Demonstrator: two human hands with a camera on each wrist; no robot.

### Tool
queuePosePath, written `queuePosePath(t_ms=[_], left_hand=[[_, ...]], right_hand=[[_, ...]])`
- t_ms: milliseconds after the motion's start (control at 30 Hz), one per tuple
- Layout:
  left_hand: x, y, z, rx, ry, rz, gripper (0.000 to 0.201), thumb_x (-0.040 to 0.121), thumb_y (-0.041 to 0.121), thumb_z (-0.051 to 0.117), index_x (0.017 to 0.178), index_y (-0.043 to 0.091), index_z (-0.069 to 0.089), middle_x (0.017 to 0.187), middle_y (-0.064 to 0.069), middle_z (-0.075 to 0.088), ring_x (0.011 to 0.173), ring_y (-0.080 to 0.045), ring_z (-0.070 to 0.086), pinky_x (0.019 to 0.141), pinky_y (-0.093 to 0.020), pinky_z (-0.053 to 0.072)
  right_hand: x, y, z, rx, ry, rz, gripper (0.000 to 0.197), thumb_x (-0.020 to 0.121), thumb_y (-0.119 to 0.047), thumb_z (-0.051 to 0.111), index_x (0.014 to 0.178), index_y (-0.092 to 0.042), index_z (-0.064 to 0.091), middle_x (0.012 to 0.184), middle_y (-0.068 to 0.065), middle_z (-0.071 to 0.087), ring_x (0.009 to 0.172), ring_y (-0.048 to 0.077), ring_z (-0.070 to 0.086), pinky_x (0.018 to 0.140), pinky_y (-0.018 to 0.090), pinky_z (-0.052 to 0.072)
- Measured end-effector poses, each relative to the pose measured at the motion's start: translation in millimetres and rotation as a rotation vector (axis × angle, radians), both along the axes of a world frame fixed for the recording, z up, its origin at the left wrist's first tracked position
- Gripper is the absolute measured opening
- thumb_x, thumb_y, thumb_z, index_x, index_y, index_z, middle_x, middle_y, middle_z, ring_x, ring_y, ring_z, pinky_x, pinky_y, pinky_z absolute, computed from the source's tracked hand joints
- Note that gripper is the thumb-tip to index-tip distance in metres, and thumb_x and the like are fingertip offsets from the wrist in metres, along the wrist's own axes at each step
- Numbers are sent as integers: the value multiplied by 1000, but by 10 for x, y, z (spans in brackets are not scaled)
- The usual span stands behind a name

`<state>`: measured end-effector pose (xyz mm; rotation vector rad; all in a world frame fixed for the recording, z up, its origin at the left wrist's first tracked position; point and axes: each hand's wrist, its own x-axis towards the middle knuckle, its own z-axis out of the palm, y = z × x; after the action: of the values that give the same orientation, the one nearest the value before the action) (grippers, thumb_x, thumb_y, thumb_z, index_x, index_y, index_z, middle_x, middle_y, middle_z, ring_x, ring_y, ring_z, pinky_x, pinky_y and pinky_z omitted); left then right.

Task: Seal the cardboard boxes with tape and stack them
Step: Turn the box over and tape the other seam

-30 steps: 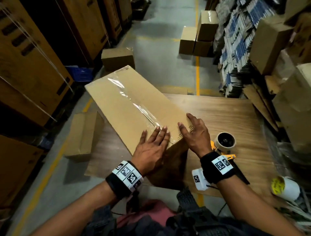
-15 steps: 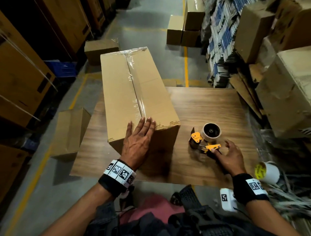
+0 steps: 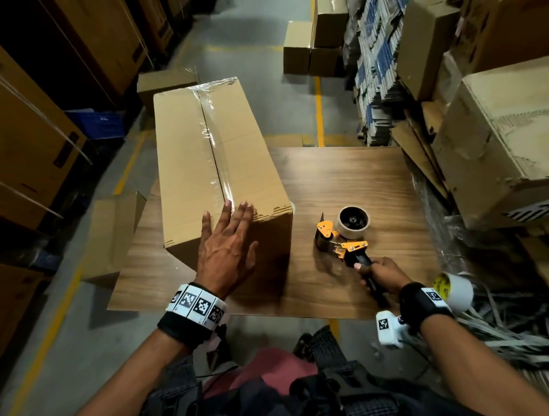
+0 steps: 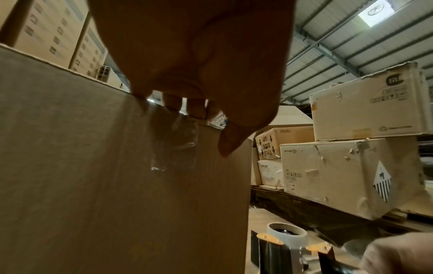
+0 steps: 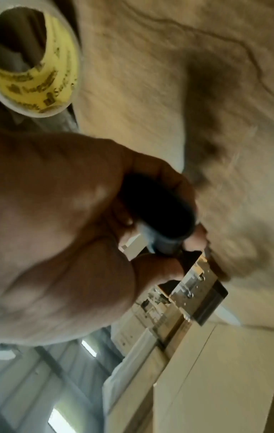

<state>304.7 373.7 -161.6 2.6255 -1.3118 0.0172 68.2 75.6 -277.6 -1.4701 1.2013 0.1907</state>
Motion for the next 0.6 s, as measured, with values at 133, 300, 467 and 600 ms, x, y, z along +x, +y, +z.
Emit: queuePosePath(t_ms=[133,300,467,600], left_hand=[[-19,11,-3,-168,-8,-75,68,101,46,46,162,19,33,163,-1,41,158,-20,23,129,-56,14],[-188,-246,311,-607,330,-13,59,93,47,74,145,24,59,142,2,65,117,-2,62,99,-28,56],[-105,-613,708,-906,751,123,93,62,63,88,144,36,54,140,15,63,128,0,59,93,-27,57],[49,-622,874,-1068,769,144,91,62,69,87,140,31,59,133,5,68,126,-8,63,92,-40,61]], right_hand=[[80,73,330,40,-194,-67,18,98,-20,69,94,-2,65,73,11,64,55,15,60,49,25,44],[299,161,1204,155,-547,-30,10,97,-13,64,102,-6,60,86,9,63,62,19,62,53,29,48],[576,364,1790,282,-710,113,30,89,-16,72,113,-6,56,87,9,61,63,21,58,56,31,47],[804,613,1924,372,-744,185,36,87,-20,68,118,-5,56,87,9,59,64,22,56,58,32,46]])
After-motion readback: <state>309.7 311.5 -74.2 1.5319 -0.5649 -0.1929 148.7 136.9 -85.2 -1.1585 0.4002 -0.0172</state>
